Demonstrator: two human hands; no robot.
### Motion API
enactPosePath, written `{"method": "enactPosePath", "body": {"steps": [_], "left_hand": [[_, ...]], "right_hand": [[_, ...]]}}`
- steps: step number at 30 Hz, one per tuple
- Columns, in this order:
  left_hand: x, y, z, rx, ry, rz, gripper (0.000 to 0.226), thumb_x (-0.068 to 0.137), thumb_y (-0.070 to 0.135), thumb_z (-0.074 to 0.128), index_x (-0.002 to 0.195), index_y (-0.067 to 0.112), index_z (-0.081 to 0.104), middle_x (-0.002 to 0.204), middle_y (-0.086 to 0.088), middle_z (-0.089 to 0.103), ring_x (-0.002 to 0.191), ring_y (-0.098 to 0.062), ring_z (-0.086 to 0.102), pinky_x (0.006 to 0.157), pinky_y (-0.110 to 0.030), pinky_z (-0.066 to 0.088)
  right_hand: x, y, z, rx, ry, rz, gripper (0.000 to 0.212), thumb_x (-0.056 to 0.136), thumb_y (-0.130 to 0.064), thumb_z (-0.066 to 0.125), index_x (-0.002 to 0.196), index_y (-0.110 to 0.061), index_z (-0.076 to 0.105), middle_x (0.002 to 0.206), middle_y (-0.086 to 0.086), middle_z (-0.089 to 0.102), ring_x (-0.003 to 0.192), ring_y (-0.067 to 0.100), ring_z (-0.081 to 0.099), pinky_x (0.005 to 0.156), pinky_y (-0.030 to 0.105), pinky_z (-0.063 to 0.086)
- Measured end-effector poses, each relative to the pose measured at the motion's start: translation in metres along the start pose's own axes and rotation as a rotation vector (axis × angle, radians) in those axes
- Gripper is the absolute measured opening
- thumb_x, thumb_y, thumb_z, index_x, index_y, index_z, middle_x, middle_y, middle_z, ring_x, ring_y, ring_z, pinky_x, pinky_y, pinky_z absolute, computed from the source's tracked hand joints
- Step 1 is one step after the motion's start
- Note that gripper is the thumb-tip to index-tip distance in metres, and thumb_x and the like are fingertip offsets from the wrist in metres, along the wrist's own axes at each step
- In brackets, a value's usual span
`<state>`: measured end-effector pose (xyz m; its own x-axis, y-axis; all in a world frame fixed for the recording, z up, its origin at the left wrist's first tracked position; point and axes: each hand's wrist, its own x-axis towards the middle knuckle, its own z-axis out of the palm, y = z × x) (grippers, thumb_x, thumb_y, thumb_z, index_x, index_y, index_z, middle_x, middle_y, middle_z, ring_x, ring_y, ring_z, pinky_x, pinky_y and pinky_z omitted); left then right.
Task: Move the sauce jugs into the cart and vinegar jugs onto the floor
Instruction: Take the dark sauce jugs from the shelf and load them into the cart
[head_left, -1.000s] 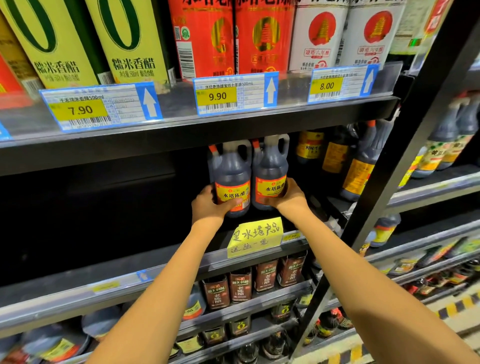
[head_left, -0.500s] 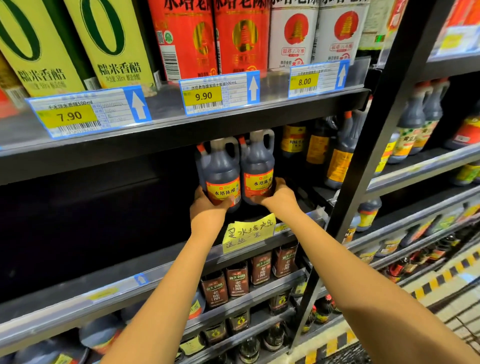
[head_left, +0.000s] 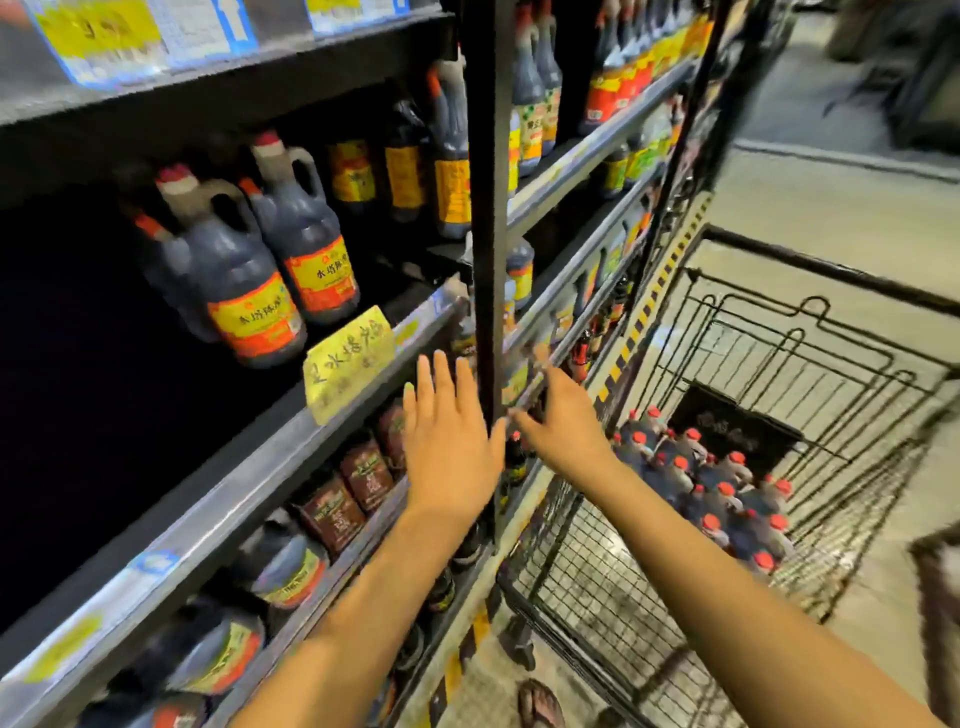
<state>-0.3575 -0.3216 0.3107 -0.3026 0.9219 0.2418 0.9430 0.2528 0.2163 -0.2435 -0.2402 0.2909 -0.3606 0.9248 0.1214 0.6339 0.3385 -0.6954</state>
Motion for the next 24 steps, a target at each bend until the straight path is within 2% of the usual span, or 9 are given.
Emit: {"method": "enactPosePath", "body": {"steps": [3, 5, 8, 11, 13, 17, 21, 24], "left_hand": [[-0.017, 0.02, 0.043, 0.05, -0.245, 0.08, 0.079, 0.095, 0.051, 0.037, 0.15, 0.008, 0.001, 0.159, -0.014, 0.0, 0.146, -0.029, -0.006, 0.119, -0.044, 0.002], [-0.028, 0.035, 0.073, 0.075, -0.369, 0.157, 0.08, 0.095, 0.051, 0.039, 0.15, 0.008, 0.002, 0.159, -0.014, 0.001, 0.146, -0.03, -0.004, 0.119, -0.044, 0.004], [-0.047, 0.061, 0.114, 0.077, -0.488, 0.297, 0.081, 0.093, 0.052, 0.042, 0.15, 0.006, 0.006, 0.158, -0.015, 0.007, 0.146, -0.03, 0.002, 0.119, -0.044, 0.006], [-0.064, 0.087, 0.152, 0.06, -0.571, 0.42, 0.083, 0.092, 0.054, 0.044, 0.149, 0.006, 0.009, 0.158, -0.015, 0.01, 0.146, -0.029, 0.003, 0.118, -0.043, 0.008], [-0.07, 0.103, 0.178, 0.061, -0.664, 0.468, 0.084, 0.092, 0.056, 0.043, 0.15, 0.007, 0.008, 0.158, -0.014, 0.007, 0.146, -0.029, 0.002, 0.118, -0.042, 0.008], [-0.069, 0.132, 0.222, 0.018, -0.872, 0.497, 0.088, 0.089, 0.055, 0.048, 0.149, 0.004, 0.008, 0.158, -0.014, 0.01, 0.146, -0.029, 0.008, 0.117, -0.041, 0.011], [-0.051, 0.156, 0.272, -0.059, -0.967, 0.48, 0.093, 0.086, 0.054, 0.054, 0.148, 0.001, 0.01, 0.156, -0.018, 0.015, 0.144, -0.031, 0.013, 0.117, -0.041, 0.016], [-0.029, 0.18, 0.311, -0.124, -0.992, 0.412, 0.092, 0.086, 0.051, 0.058, 0.149, 0.004, 0.011, 0.156, -0.015, 0.018, 0.144, -0.029, 0.017, 0.114, -0.039, 0.021]], "right_hand": [[-0.051, 0.055, 0.008, -0.114, -0.033, 0.206, 0.047, 0.082, -0.035, 0.065, 0.114, -0.006, 0.048, 0.11, 0.016, 0.056, 0.103, 0.033, 0.054, 0.08, 0.037, 0.045], [-0.086, 0.091, 0.009, -0.145, -0.05, 0.328, 0.051, 0.081, -0.04, 0.062, 0.118, -0.009, 0.047, 0.114, 0.015, 0.057, 0.108, 0.035, 0.054, 0.085, 0.039, 0.047], [-0.136, 0.135, 0.005, -0.176, -0.049, 0.535, 0.057, 0.084, -0.034, 0.062, 0.13, -0.007, 0.042, 0.128, 0.016, 0.051, 0.119, 0.035, 0.048, 0.098, 0.039, 0.041], [-0.174, 0.173, 0.001, -0.131, -0.007, 0.714, 0.06, 0.082, -0.041, 0.066, 0.128, -0.008, 0.044, 0.129, 0.013, 0.052, 0.12, 0.031, 0.048, 0.101, 0.036, 0.039], [-0.188, 0.195, -0.004, -0.092, 0.029, 0.776, 0.061, 0.081, -0.042, 0.068, 0.128, -0.009, 0.046, 0.128, 0.012, 0.053, 0.12, 0.03, 0.049, 0.1, 0.036, 0.041], [-0.195, 0.239, -0.015, -0.054, 0.028, 0.816, 0.059, 0.078, -0.026, 0.073, 0.129, -0.009, 0.048, 0.127, 0.013, 0.055, 0.118, 0.031, 0.051, 0.097, 0.033, 0.04], [-0.181, 0.288, -0.008, -0.068, -0.024, 0.909, 0.066, 0.08, -0.03, 0.072, 0.133, -0.007, 0.042, 0.13, 0.016, 0.05, 0.121, 0.033, 0.048, 0.103, 0.037, 0.04], [-0.155, 0.324, -0.005, -0.125, -0.062, 0.932, 0.068, 0.082, -0.016, 0.067, 0.139, -0.004, 0.033, 0.134, 0.02, 0.045, 0.123, 0.036, 0.044, 0.102, 0.037, 0.038]]}}
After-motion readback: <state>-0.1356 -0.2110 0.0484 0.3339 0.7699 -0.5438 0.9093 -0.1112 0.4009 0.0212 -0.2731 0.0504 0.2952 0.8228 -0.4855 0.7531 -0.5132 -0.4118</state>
